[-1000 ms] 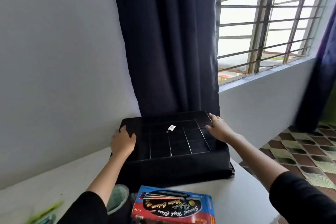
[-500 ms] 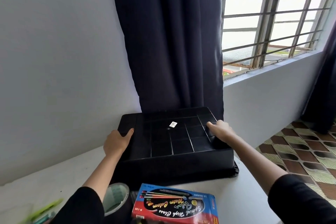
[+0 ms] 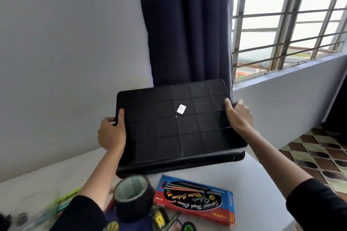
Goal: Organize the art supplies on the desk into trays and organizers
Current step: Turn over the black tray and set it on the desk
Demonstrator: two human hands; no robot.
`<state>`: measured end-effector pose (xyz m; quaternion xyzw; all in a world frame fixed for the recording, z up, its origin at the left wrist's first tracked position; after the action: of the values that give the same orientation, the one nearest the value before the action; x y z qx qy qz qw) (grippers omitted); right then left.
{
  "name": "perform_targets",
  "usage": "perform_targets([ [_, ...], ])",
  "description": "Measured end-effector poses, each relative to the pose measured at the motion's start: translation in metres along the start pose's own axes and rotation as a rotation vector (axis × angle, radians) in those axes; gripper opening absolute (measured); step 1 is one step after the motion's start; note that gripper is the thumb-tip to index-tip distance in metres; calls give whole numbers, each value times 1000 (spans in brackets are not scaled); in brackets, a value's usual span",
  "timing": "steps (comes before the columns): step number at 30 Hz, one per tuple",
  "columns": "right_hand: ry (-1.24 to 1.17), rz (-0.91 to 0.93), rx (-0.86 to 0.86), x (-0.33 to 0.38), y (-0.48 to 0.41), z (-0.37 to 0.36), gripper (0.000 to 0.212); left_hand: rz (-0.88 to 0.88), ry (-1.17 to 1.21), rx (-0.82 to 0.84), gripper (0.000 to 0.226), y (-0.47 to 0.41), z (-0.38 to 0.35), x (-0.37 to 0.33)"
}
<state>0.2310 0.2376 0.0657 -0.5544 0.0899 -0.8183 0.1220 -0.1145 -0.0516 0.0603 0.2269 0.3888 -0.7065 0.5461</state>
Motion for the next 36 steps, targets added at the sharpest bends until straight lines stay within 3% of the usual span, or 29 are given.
perform_targets([
  [4,-225,3,-54,20,8,-2,45,23,145,-107,51,-3,35,4],
  [8,-473,-82,-125,26,12,-8,56,76,278,-105,48,-12,60,10],
  [12,-746,-240,-163,15,12,-15,60,265,666,123,50,-24,47,29],
  [17,-1045,-471,36,3,8,-27,69,329,886,422,67,-20,21,31],
  [22,-981,-477,318,5,18,-27,63,407,836,655,83,-8,-6,39],
  [27,-969,-528,264,-16,23,-35,41,485,821,657,48,-6,-4,49],
  [31,-943,-590,309,-29,28,-47,55,486,911,601,13,-11,6,60],
  [33,-820,-562,374,-27,33,-53,36,457,929,636,7,-10,8,66],
  [35,-725,-544,396,-28,34,-59,7,438,905,704,20,-8,5,77],
  [36,-671,-546,372,-32,32,-61,9,442,893,715,24,-7,3,86],
])
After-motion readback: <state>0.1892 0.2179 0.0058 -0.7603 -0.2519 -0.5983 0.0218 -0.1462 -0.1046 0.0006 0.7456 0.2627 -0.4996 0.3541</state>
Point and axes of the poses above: each hand's wrist, its own y-axis away from the middle knuckle, its own z-axis out of the back of the hand, x = y × z, the point moved 10 cm from there along -y, towards the middle knuckle, and after that the axes turned 15 degrees about -y, right-handed, at the moved point
